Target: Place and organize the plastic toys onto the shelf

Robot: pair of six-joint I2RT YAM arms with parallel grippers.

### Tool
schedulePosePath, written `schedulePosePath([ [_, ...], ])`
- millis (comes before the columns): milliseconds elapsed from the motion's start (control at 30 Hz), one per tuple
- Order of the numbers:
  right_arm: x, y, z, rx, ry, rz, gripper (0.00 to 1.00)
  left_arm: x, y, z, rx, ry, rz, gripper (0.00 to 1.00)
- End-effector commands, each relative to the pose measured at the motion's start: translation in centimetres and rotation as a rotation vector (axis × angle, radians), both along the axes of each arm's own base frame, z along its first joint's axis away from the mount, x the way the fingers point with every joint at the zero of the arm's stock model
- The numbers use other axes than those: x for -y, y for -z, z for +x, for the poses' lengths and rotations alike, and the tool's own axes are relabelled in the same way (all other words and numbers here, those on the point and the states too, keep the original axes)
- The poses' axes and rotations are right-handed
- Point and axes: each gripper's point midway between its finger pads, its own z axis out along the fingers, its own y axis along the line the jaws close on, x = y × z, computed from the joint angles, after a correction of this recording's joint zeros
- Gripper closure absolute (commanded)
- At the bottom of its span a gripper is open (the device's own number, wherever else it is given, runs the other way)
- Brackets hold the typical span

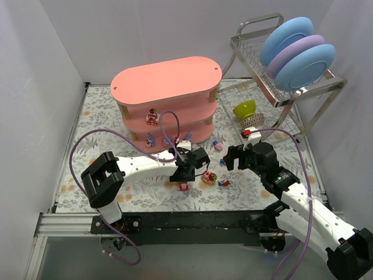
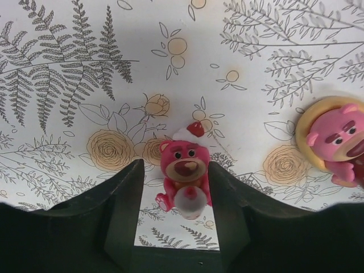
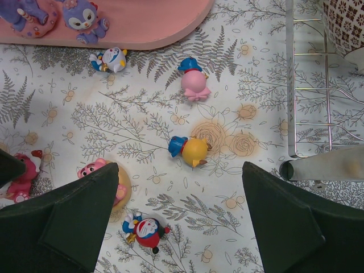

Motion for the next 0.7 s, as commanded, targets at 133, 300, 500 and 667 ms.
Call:
schedulePosePath([
  [133,-0.2,-0.9,0.5,0.043,0.000,0.025,0.04,1.5,-0.9,1.0,-0.017,-0.040,-0.046,0.49],
  [300,-0.3,-1.0,0.5,0.045,-0.001,0.027,0.04,0.9,-0.4,0.8,-0.040,-0.071,-0.010,0.43],
  [500,-0.3,-1.0,0.5,0.047,-0.004,0.028,0.04,0.8,0.2,0.7,-0.054,-0.081,-0.008,0.42],
  [667,-0.3,-1.0,0.4,0.046,-0.003,0.029,0.04,0.8,0.8,0.6,-0.073,-0.079,0.003,0.44],
])
